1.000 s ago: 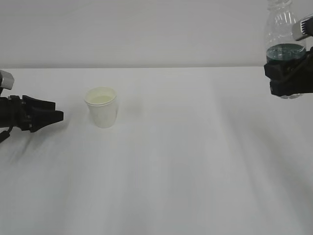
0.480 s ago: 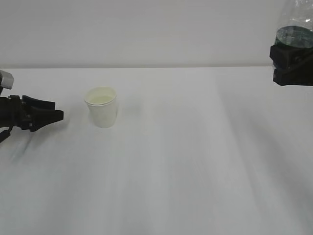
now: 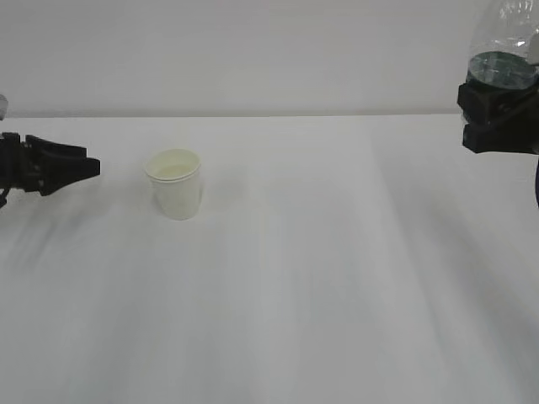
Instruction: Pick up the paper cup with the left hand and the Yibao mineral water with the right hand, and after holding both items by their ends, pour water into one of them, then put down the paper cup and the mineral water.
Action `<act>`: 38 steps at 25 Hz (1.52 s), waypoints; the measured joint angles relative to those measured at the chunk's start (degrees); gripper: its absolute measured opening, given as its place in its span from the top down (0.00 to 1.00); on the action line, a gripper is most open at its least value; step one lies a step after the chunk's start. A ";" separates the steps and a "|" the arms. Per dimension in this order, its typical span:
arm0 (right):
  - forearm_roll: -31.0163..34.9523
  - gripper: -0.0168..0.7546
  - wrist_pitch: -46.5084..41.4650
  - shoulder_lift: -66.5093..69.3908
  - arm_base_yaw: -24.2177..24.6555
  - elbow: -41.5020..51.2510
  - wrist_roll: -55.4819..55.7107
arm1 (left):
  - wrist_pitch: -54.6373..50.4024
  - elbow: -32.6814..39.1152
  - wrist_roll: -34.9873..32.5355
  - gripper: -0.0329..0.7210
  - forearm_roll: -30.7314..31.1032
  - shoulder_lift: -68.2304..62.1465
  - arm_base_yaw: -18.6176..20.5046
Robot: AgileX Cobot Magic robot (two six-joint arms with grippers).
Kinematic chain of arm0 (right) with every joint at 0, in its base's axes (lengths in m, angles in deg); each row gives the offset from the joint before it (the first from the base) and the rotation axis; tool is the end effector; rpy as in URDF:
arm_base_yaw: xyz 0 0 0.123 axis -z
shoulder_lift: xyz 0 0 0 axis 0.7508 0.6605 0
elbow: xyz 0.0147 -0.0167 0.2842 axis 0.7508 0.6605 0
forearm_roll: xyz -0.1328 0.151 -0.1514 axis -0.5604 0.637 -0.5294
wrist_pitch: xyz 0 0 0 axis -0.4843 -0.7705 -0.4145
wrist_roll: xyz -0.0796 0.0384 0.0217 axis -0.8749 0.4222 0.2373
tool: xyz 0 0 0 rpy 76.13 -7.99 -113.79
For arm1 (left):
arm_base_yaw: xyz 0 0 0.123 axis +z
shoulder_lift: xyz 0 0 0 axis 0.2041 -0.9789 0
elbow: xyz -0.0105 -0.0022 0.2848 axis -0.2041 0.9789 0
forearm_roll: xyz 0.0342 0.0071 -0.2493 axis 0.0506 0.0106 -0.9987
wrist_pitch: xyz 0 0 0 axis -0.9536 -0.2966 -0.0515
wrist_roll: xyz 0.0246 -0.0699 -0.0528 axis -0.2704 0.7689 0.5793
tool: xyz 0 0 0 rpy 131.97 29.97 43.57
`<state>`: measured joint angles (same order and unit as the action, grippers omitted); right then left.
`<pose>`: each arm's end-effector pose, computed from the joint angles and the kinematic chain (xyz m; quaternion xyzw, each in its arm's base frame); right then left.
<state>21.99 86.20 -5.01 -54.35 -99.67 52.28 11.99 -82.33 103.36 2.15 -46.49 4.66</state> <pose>0.2825 0.0349 0.2391 -0.1278 0.7441 0.0022 0.6558 0.4074 0.0335 0.1196 0.2843 0.7479 -0.3433 0.4918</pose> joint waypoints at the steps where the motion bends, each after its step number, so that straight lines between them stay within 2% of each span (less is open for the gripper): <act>1: 0.10 0.42 0.10 0.26 0.00 0.00 0.00 | 0.00 0.00 0.12 0.30 0.05 1.41 0.00; 9: 0.10 0.42 0.67 0.34 0.00 0.13 0.00 | 0.44 0.12 5.90 0.32 0.29 7.22 -0.36; 16: 0.10 0.42 1.55 0.34 0.00 2.81 0.00 | 0.44 3.69 6.53 0.37 0.33 10.89 -2.19; 24: 0.10 0.42 3.33 0.34 0.00 4.47 0.21 | 0.44 6.91 6.70 0.39 0.33 15.07 -2.78; 33: 0.10 0.42 3.68 0.34 0.00 4.71 0.81 | -2.68 15.66 6.79 0.40 0.14 21.33 -2.78; 38: 0.10 0.42 3.68 0.34 0.00 4.83 0.98 | -3.86 22.33 5.76 0.41 -5.14 23.49 -2.78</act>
<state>22.09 89.88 -4.66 -54.35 -94.83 53.25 8.13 -60.00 109.13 -2.99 -23.00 1.88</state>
